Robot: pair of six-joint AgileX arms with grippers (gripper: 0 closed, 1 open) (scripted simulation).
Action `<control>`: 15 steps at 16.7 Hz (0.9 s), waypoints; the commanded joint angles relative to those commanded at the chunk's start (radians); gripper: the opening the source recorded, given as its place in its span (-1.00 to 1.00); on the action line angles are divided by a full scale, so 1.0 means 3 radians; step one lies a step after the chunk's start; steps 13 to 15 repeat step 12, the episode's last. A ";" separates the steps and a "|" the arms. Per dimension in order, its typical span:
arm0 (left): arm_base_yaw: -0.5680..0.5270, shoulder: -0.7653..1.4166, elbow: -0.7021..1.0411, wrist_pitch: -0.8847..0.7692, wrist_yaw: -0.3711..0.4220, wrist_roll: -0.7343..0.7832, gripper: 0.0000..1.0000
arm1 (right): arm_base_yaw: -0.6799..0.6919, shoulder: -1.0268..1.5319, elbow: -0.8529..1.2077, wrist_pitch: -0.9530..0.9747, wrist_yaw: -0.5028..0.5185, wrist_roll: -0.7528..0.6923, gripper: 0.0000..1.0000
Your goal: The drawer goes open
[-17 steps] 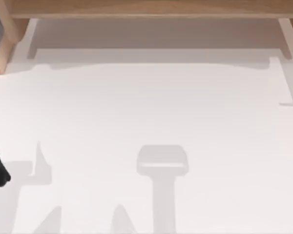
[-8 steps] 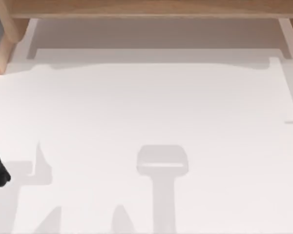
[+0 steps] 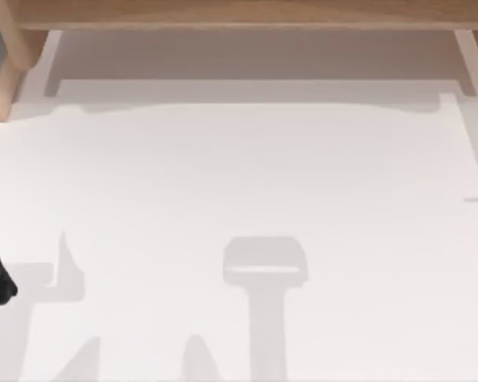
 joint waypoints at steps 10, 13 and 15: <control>0.0000 0.0000 0.0000 0.0000 0.0000 0.0000 1.00 | 0.0000 0.0000 0.0000 0.0000 0.0000 0.0000 1.00; 0.0000 0.0000 0.0000 0.0000 0.0000 0.0000 1.00 | 0.0000 0.0000 0.0000 0.0000 0.0000 0.0000 1.00; 0.0000 0.0000 0.0000 0.0000 0.0000 0.0000 1.00 | 0.0000 0.0000 0.0000 0.0000 0.0000 0.0000 1.00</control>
